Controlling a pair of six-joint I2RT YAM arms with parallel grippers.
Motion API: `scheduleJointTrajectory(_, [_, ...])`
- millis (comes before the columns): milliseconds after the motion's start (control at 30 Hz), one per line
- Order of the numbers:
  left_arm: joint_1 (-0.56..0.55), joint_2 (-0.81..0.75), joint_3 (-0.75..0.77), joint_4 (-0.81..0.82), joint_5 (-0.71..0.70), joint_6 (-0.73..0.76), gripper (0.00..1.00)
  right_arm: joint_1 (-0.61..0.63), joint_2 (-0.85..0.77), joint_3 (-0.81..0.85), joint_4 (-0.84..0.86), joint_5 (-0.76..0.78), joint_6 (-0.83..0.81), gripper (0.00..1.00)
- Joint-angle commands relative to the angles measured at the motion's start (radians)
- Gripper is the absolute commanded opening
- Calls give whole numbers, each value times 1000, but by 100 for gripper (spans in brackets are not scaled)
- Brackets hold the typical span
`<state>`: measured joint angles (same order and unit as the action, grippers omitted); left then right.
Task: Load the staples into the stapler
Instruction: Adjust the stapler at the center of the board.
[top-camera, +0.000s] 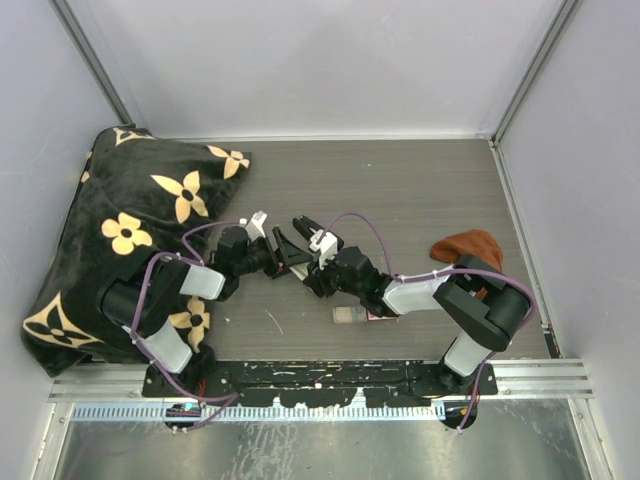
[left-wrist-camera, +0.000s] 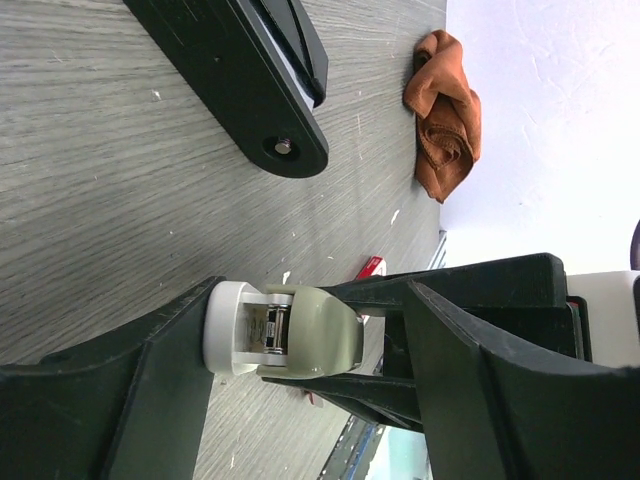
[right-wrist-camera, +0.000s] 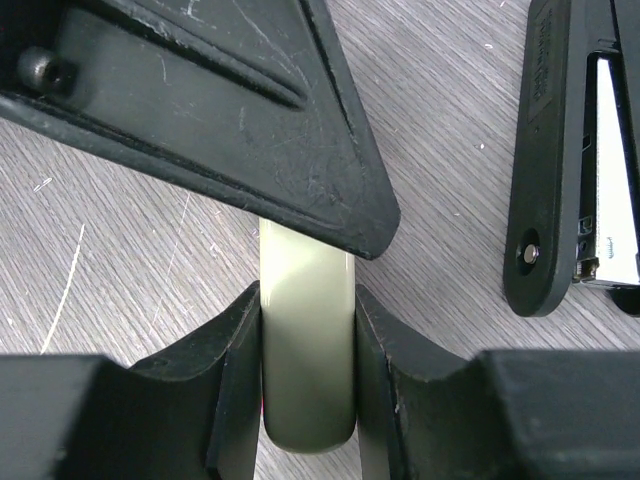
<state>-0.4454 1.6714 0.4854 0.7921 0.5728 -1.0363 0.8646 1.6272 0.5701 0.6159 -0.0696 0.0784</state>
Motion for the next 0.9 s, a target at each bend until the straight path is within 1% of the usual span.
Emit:
scheduleJointTrajectory(0, [-24,-47,-5,19,72,-6,72,0,-23,42,47,31,11,1])
scheduleJointTrajectory(67, [-31,-51,-11,15,72,-7,72,-3,-14,53,31,35,17,1])
scheduleJointTrajectory(133, [-35,-55,-16,14,71,-9,69,-9,-9,54,31,31,29,1])
scheduleJointTrajectory(200, [-36,-63,-22,14,69,-12,63,-17,-1,57,31,23,38,1])
scheduleJointTrajectory(367, [-37,-91,-30,-6,64,-12,44,-43,12,63,24,-10,70,1])
scheduleJointTrajectory(400, [-36,-96,-30,-12,61,-11,40,-47,11,64,24,-17,73,3])
scheduleJointTrajectory(433, [-36,-101,-29,-19,60,-11,36,-51,10,64,22,-22,75,8])
scheduleJointTrajectory(467, [-36,-107,-26,-27,58,-11,32,-54,6,64,20,-30,76,15])
scheduleJointTrajectory(500, [-36,-113,-23,-36,56,-11,26,-57,0,63,17,-39,75,28])
scheduleJointTrajectory(533, [-36,-120,-20,-46,52,-12,21,-59,-8,62,15,-58,74,43])
scheduleJointTrajectory(567, [-36,-128,-15,-58,47,-11,15,-65,-20,60,9,-81,72,60])
scheduleJointTrajectory(600, [-36,-137,-11,-70,46,-10,12,-66,-32,59,3,-94,70,74])
scheduleJointTrajectory(667, [-35,-158,-2,-90,45,-7,5,-70,-62,50,-5,-118,65,93])
scheduleJointTrajectory(700, [-35,-168,2,-101,44,-6,1,-76,-81,45,-13,-129,67,98])
scheduleJointTrajectory(733, [-35,-178,7,-113,45,-7,0,-86,-101,41,-22,-143,75,100])
scheduleJointTrajectory(800, [-35,-201,14,-138,48,-4,0,-118,-146,40,-54,-198,103,100])
scheduleJointTrajectory(867, [-35,-229,24,-162,62,-5,0,-164,-197,36,-82,-285,141,100])
